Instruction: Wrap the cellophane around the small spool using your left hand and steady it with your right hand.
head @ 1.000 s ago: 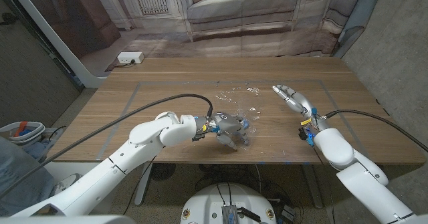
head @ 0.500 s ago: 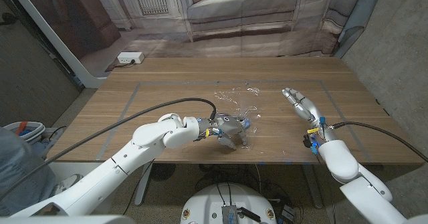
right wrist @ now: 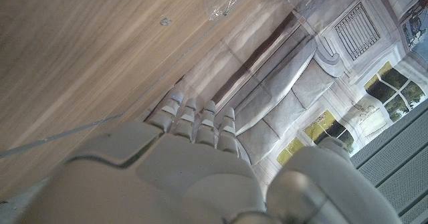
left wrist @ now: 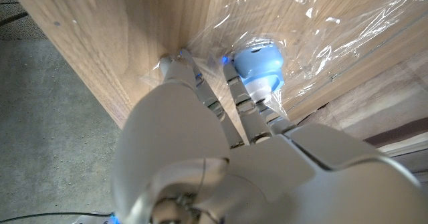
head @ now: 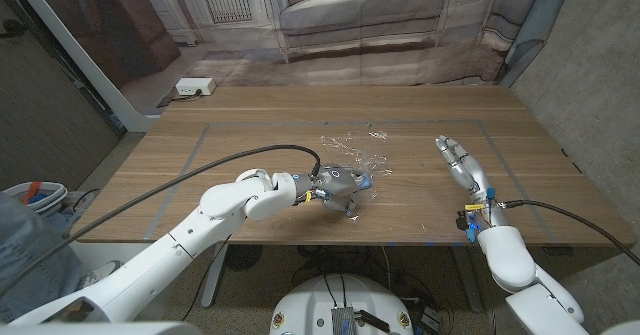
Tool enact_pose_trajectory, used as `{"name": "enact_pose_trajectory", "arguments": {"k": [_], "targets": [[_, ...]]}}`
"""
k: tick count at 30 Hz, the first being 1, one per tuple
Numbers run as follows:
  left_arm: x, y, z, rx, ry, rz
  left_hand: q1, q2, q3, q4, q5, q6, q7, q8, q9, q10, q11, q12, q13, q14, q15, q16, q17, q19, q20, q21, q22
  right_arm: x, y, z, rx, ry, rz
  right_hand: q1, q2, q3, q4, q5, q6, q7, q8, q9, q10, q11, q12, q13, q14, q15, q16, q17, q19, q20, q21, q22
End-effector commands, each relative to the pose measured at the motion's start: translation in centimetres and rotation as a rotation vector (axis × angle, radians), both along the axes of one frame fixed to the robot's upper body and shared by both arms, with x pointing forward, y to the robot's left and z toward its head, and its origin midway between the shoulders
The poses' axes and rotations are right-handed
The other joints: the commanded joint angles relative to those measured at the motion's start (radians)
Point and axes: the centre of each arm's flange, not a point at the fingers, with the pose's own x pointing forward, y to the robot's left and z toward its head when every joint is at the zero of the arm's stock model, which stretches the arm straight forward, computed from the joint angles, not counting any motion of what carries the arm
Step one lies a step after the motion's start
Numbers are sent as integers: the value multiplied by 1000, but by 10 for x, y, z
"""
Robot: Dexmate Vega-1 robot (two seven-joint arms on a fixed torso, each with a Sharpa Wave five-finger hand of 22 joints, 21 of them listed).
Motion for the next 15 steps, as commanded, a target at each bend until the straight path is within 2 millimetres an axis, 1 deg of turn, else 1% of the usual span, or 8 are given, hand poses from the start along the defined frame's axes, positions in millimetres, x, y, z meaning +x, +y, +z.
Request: {"name": "enact_pose_trajectory", "arguments": {"k": [1,6,12,13,15], "targets": [[-3,3,24,-133,-10,-16,4,7,9,2,0,8,14,7,1,19,0,3,11,7,-121,4,4,33,-45,-2,4,-9,0,1,26,2,-25,-1,5,-3,4,7,13,-1,4,-1,11,2,5,3,9,2,6,2,2,1,6,2],[-13,5,36,-262,-5,-38,1,5,10,6,-2,1,10,5,1,17,0,-2,18,-16,-118,-10,3,24,-39,-6,5,-10,2,8,7,10,-31,-1,6,-4,4,7,16,-2,5,-1,11,1,5,3,10,2,6,2,1,2,5,2],[-25,11,55,-425,17,-61,-3,4,12,10,-4,5,6,7,2,24,0,-4,22,-25,-119,-18,1,28,-47,-5,5,-8,4,18,-14,22,-30,-1,7,-5,4,7,18,-2,4,-1,8,2,4,3,9,2,4,2,0,2,4,2],[-27,12,60,-446,29,-62,-4,5,13,11,-4,-1,9,6,3,25,0,-4,23,-24,-120,-19,0,30,-47,-4,5,-6,4,20,-20,28,-27,-1,7,-5,4,7,18,-2,4,-1,9,2,4,3,9,2,4,2,0,2,4,2],[-29,12,63,-461,43,-61,-8,11,15,16,-5,-10,13,7,10,28,2,-6,24,-22,-120,-19,0,33,-51,-3,5,-4,4,21,-20,36,-23,-1,7,-5,4,8,19,-2,4,-1,9,2,4,3,8,3,4,2,0,2,4,2]]}}
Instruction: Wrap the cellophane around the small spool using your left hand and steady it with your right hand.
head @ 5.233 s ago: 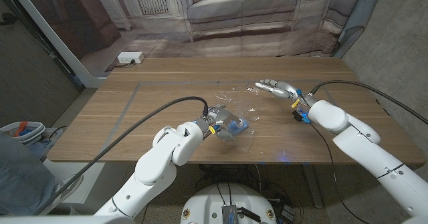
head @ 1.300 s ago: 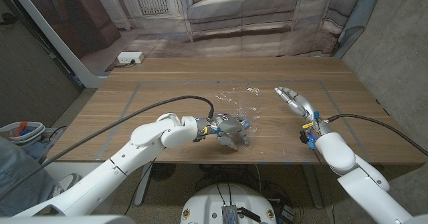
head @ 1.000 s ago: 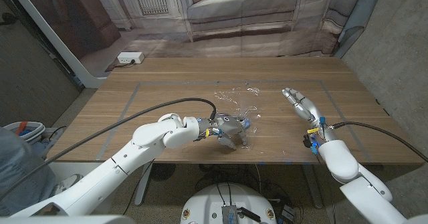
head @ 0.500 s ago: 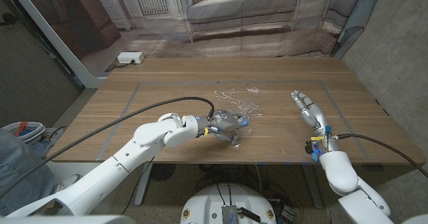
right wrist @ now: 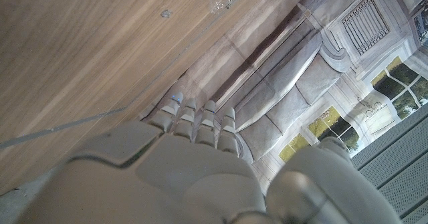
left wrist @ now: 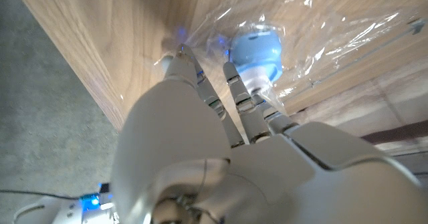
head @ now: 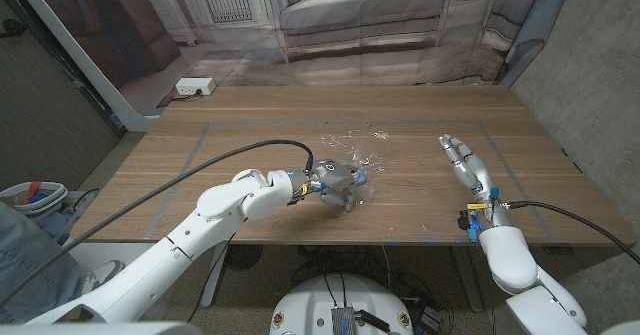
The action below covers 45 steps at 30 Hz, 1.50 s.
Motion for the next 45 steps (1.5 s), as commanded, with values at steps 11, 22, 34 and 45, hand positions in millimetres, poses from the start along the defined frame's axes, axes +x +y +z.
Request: {"name": "enact_pose_trajectory", "arguments": {"k": [11,22,34,45], "targets": [[-18,9,33,-276,47,-22,-16,14,14,15,-6,-28,14,21,29,14,-6,-13,12,-6,-129,-12,-1,4,-24,-2,0,10,0,17,-41,62,11,0,9,-5,3,8,14,1,5,-1,5,2,2,3,6,4,2,2,-3,3,3,2],[2,32,22,-511,96,51,-12,18,26,17,-8,-34,24,38,45,5,-7,-20,23,11,-129,-8,3,6,-8,-2,0,19,1,18,-47,108,13,1,11,-6,3,9,15,1,4,-1,4,2,2,4,7,4,1,2,-4,4,2,2],[25,56,11,-819,118,101,-12,18,36,20,-10,-42,26,52,56,-1,-7,-23,36,10,-124,-11,8,10,11,-1,0,27,6,23,-64,150,21,2,14,-6,3,9,16,1,3,-1,5,4,2,4,7,5,0,2,-5,2,2,2],[33,76,16,-970,95,158,-9,17,45,19,-13,-43,33,63,62,0,-6,-21,46,11,-121,-13,9,7,12,-2,1,31,8,27,-78,171,31,3,16,-6,3,9,16,3,1,-1,5,4,2,4,8,6,0,3,-5,-2,1,2]]}}
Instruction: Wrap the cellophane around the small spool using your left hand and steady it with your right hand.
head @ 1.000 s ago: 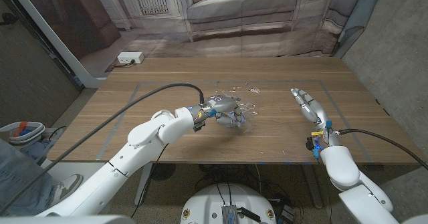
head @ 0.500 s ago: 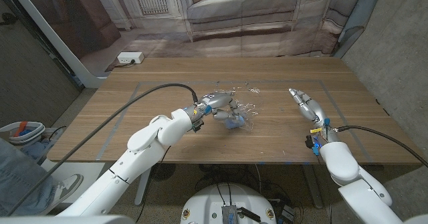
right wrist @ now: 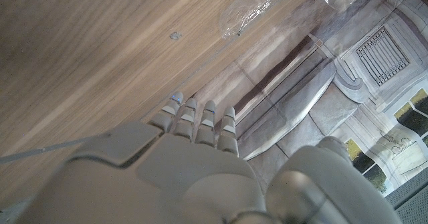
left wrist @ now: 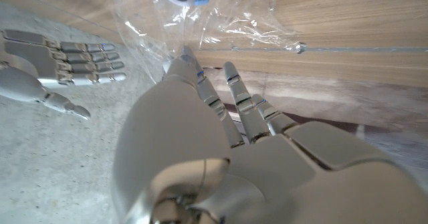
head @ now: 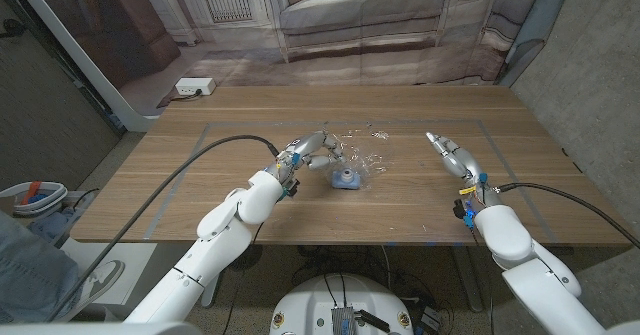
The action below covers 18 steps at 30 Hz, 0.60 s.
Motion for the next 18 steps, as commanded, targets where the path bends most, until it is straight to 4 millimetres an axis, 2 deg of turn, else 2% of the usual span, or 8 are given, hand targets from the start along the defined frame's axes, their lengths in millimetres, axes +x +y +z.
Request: {"name": "enact_pose_trajectory", "arguments": {"k": [1,10,15,18], "targets": [[12,21,-3,-197,16,71,3,7,11,1,-1,-2,15,10,5,1,-6,6,18,8,-117,-5,4,-1,5,-2,1,5,3,4,-18,30,12,-2,10,-6,3,9,7,4,1,-1,5,4,2,1,4,2,0,3,-4,-2,2,2],[20,14,-7,-325,112,80,5,2,22,0,-6,-6,22,14,-2,15,-4,12,27,12,-91,-10,-1,5,2,1,2,7,3,3,-23,42,14,-1,11,-7,2,9,8,5,0,0,6,4,2,2,4,2,-1,3,-5,-2,1,2],[23,-6,7,-323,111,80,6,-1,31,-1,-3,-17,34,19,0,17,-1,11,31,27,-69,-9,-4,34,19,12,4,6,1,1,-14,40,17,-1,12,-7,2,9,11,4,1,0,7,4,2,2,5,1,-1,3,-4,-3,2,2],[24,-19,17,-305,80,63,8,-1,39,-3,0,-23,42,24,5,17,13,12,34,33,-53,-11,-5,45,34,17,6,6,0,-2,-5,38,13,-1,12,-8,2,9,12,4,1,0,7,4,3,2,6,1,0,3,-4,-3,2,2]]}}
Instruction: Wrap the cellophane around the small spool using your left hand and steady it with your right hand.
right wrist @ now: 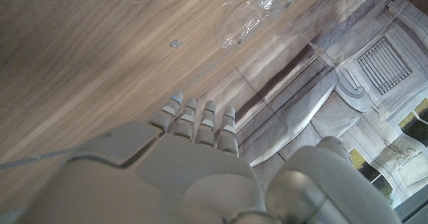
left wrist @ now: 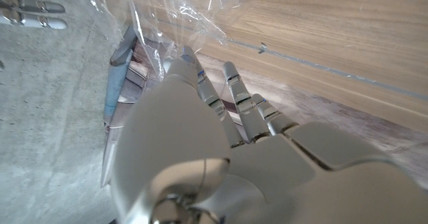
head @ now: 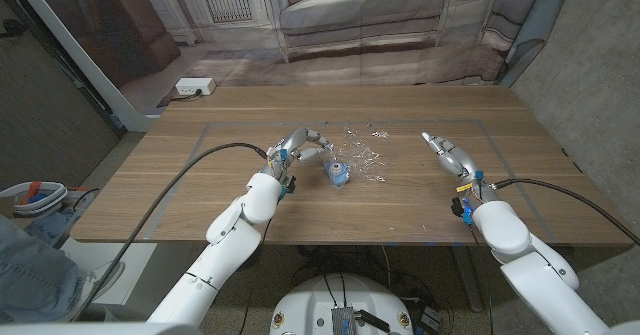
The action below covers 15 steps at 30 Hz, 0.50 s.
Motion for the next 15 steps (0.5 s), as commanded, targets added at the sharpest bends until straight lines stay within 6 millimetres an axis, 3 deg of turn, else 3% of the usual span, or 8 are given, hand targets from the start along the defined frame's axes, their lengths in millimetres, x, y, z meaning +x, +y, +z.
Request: {"name": "enact_pose_trajectory", "arguments": {"k": [1,8,11,15], "targets": [[11,-30,20,-53,9,10,8,0,27,10,5,-23,37,10,9,13,8,6,26,13,-46,-4,0,18,19,13,4,0,-4,-5,11,2,4,-1,12,-8,2,9,6,-2,1,0,8,4,3,2,6,1,-1,3,-1,0,1,2],[13,-61,40,50,-31,-24,-1,-7,32,14,6,-32,42,18,16,-1,16,6,34,11,-28,-9,4,17,55,13,7,-3,-6,-11,23,-2,3,0,13,-8,1,9,7,-1,0,0,9,4,3,2,7,1,-1,3,-1,0,1,2],[13,-72,45,153,-9,-3,-24,-7,32,28,4,-51,49,20,23,-50,28,-2,47,-12,-1,-17,10,-1,69,8,10,-5,-7,-14,32,-2,2,0,14,-9,1,10,9,0,1,0,9,3,3,2,7,0,-1,3,-1,0,1,2],[14,-85,47,306,43,45,-30,-7,35,31,3,-58,54,24,27,-65,28,1,58,-35,0,-24,13,-25,81,0,11,-6,-7,-19,44,0,5,1,14,-9,1,10,10,0,1,0,10,3,3,2,7,1,-1,3,-1,-1,1,2]]}}
